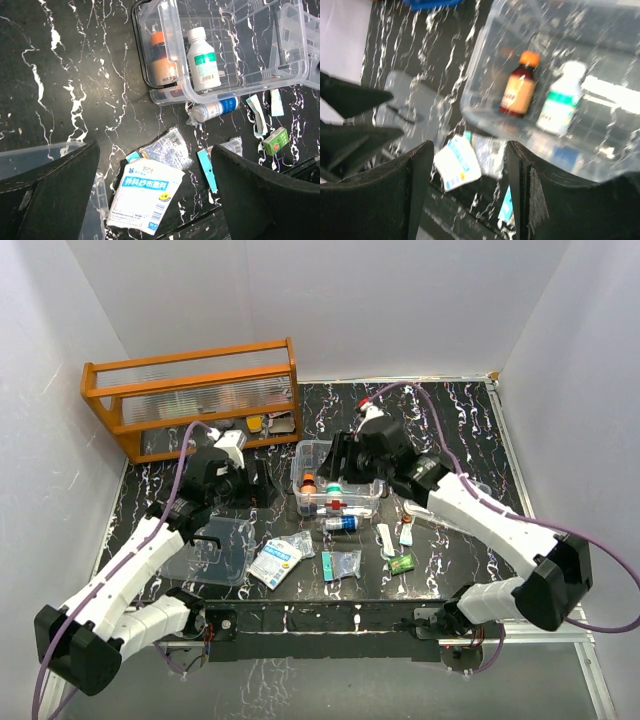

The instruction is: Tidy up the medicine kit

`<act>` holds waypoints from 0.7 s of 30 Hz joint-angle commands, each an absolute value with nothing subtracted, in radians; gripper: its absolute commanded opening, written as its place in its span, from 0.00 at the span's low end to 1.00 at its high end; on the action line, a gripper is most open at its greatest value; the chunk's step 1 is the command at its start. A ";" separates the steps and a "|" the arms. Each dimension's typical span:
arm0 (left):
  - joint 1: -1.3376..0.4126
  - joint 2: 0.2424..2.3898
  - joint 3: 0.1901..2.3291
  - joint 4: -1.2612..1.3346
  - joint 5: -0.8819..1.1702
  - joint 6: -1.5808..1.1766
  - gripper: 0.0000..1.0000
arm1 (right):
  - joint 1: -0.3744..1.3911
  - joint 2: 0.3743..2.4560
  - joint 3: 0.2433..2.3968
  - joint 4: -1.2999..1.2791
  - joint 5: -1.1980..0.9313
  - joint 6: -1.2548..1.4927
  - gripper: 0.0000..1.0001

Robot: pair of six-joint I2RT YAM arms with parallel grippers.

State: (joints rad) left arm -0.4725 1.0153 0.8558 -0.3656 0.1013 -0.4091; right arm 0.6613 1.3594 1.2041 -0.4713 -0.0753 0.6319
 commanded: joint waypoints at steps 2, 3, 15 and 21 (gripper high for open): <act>-0.468 0.894 0.889 -0.488 -0.004 -0.477 0.91 | 0.820 1.265 1.098 -0.426 0.025 0.750 0.58; -0.468 0.878 0.898 -0.495 -0.023 -0.483 0.91 | 0.854 1.248 1.071 -0.415 0.060 0.782 0.58; -0.468 0.746 0.993 -0.543 -0.146 -0.500 0.92 | 1.131 1.265 0.829 -0.287 0.295 1.064 0.57; -0.468 0.709 0.995 -0.570 -0.167 -0.505 0.92 | 1.169 1.364 0.797 -0.242 0.316 1.162 0.58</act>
